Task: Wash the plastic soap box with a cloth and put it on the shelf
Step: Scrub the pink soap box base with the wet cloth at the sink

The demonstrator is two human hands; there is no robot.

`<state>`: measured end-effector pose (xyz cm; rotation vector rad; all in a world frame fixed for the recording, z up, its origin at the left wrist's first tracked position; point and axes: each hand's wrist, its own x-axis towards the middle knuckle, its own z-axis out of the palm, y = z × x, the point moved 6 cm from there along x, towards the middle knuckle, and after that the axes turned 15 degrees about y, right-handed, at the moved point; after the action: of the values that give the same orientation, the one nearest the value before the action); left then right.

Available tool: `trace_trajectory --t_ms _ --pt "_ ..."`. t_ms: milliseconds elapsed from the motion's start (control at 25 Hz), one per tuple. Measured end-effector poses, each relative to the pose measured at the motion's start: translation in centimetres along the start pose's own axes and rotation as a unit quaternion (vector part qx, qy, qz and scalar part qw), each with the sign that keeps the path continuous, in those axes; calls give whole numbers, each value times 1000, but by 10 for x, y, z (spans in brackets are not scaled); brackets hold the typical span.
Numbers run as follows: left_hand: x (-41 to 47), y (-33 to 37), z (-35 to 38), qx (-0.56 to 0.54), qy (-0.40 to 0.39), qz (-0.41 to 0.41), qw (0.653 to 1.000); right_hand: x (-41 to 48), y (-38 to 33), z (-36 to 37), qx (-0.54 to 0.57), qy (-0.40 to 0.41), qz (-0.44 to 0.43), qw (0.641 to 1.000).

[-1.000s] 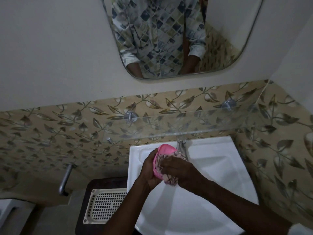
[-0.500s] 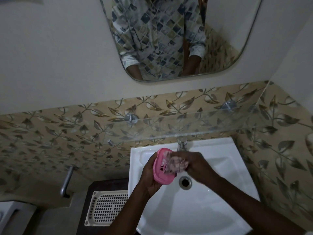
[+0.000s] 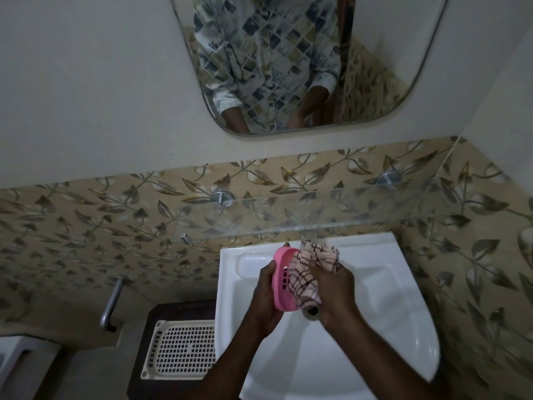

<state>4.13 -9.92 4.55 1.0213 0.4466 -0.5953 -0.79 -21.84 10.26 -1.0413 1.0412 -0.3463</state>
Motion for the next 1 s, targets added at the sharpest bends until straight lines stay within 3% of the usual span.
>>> trace_trajectory --t_ms 80,160,240,280,480,560,640,760,800,840,880,1000 --pt "1 3 6 52 9 41 998 -16 3 7 -114 4 -160 980" --pt "4 14 3 65 49 33 996 -30 1 14 -203 -127 -294 925" --pt "7 21 -3 66 75 -16 995 -30 -9 15 -251 -281 -344 860" --pt "8 23 -6 71 81 -35 994 -23 -19 13 -248 -314 -348 848" --pt "6 21 -13 46 46 -132 989 33 -74 17 -225 -121 -400 880" --pt "4 16 -9 51 27 -154 986 27 -47 21 -223 -105 -411 878" --pt "2 13 0 31 13 -165 986 15 -7 19 -243 -138 -442 852" --pt "1 13 -1 3 -1 -183 983 13 21 21 -349 -311 -569 677" --pt "-1 13 -4 4 -15 -195 981 16 19 21 -370 -351 -572 642" --pt "-3 14 -6 4 -26 -205 978 19 18 20 -373 -378 -574 624" --pt "-6 15 -7 1 -29 -214 976 24 17 16 -348 -392 -573 630" --pt "-4 14 -6 23 -28 -231 972 17 23 4 -300 -404 -648 572"
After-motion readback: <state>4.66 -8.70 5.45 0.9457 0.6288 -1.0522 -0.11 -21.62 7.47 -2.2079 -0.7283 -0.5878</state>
